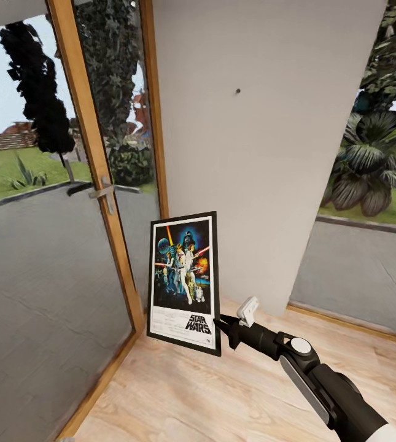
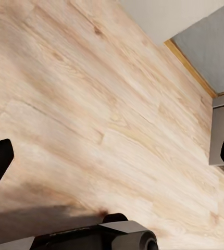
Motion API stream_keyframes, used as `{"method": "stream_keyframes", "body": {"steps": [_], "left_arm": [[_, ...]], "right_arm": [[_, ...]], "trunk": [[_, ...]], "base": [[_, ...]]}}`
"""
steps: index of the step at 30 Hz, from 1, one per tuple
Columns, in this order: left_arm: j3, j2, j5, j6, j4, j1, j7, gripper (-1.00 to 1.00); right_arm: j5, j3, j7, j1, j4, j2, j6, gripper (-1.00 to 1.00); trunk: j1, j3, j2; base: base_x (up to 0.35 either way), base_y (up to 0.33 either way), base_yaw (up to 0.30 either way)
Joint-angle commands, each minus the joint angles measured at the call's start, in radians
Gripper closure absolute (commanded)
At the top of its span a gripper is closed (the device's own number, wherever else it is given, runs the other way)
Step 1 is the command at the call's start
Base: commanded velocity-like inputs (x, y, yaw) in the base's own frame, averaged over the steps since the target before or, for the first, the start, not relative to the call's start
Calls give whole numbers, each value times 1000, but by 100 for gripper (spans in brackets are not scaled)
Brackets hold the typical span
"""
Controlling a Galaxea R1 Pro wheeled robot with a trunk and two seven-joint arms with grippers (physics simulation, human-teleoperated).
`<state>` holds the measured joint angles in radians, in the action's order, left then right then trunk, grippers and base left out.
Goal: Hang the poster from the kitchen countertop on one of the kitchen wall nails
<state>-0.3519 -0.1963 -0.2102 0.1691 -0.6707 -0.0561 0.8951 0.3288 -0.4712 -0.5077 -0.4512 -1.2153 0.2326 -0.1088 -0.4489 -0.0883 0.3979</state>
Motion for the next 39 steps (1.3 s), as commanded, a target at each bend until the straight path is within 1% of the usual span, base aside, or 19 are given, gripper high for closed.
{"method": "stream_keyframes", "body": {"steps": [1,8,22,28,32,39], "left_arm": [[-1,0,-8,10,0,-1,4,-100],[-1,0,-8,9,0,-1,4,-100],[-2,-1,-8,6,0,-1,4,-100],[-5,-11,-8,3,0,-1,4,-100],[-4,-12,-8,3,0,-1,4,-100],[-4,-12,-8,4,0,-1,4,-100]], "right_arm": [[12,-1,-2,-1,-1,1,-10,100],[12,-1,-2,-1,-1,0,-11,100],[12,-1,-2,-1,-1,-1,-10,100],[12,-1,-1,-1,-1,-1,-10,100],[12,-1,-1,-1,-1,0,-9,100],[12,-1,-2,-1,-1,-1,-10,100]], "trunk": [[-1,-1,2],[-1,7,2],[-1,22,2],[-1,27,2],[-1,28,2],[-1,29,2]], "base": [[244,284,-221],[289,189,-238],[335,15,-244],[141,9,-188],[154,191,-64],[187,290,-245]]}}
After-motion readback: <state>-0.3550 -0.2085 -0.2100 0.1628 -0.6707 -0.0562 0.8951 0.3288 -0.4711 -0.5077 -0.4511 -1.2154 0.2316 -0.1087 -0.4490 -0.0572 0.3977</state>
